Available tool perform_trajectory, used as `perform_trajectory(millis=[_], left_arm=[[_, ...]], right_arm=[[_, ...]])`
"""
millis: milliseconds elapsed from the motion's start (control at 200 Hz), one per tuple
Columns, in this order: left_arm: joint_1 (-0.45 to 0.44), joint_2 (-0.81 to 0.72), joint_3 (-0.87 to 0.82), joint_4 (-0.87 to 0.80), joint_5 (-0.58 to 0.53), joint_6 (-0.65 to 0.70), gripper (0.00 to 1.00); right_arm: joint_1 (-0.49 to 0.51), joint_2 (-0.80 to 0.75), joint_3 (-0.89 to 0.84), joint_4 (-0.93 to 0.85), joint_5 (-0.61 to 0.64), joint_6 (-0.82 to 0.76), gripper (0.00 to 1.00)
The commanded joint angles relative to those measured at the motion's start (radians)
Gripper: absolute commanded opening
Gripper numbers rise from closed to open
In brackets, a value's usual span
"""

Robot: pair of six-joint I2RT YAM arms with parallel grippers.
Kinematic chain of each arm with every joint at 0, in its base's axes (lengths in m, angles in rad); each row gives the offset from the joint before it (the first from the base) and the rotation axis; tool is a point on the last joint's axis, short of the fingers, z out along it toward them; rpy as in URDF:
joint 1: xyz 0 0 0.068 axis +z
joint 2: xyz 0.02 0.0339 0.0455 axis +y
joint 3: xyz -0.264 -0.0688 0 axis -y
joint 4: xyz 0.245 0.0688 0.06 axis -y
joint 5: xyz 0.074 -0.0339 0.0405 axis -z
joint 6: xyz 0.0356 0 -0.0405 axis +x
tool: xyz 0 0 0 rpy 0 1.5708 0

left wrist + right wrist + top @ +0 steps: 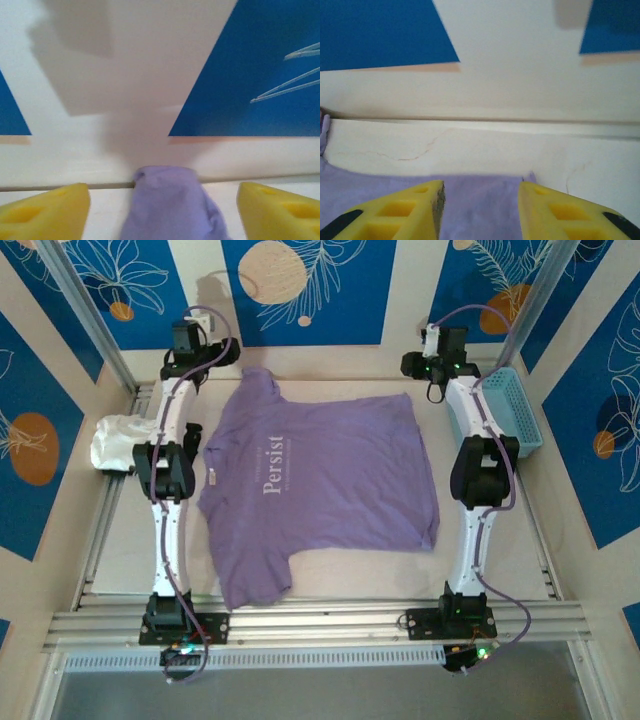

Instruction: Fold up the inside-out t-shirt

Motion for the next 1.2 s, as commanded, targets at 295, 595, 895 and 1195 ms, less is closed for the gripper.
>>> perform_trajectory(millis=[295,595,895,1195], left_arm=[[-0.228,-0.809,-1.236,0.456,0.035,-0.144,0.81],[-0.693,-0.981,-1.713,0.636,0.089,0.089,0.73],[-0.966,-0.836,-1.712,0.564,0.062,0.382,0.68],[-1.028,-0.62,-1.545,0.449,-0.006,0.484,0.52]], right_arm=[[0.124,-0.637,-0.849,-0.231,0.252,0.176,0.51],[0.252,-0.962,-1.278,-0.38,0.339,0.487,0.51],[0.279,-0.873,-1.296,-0.443,0.425,0.545,0.52],[0.249,-0.71,-1.243,-0.467,0.405,0.478,0.5]])
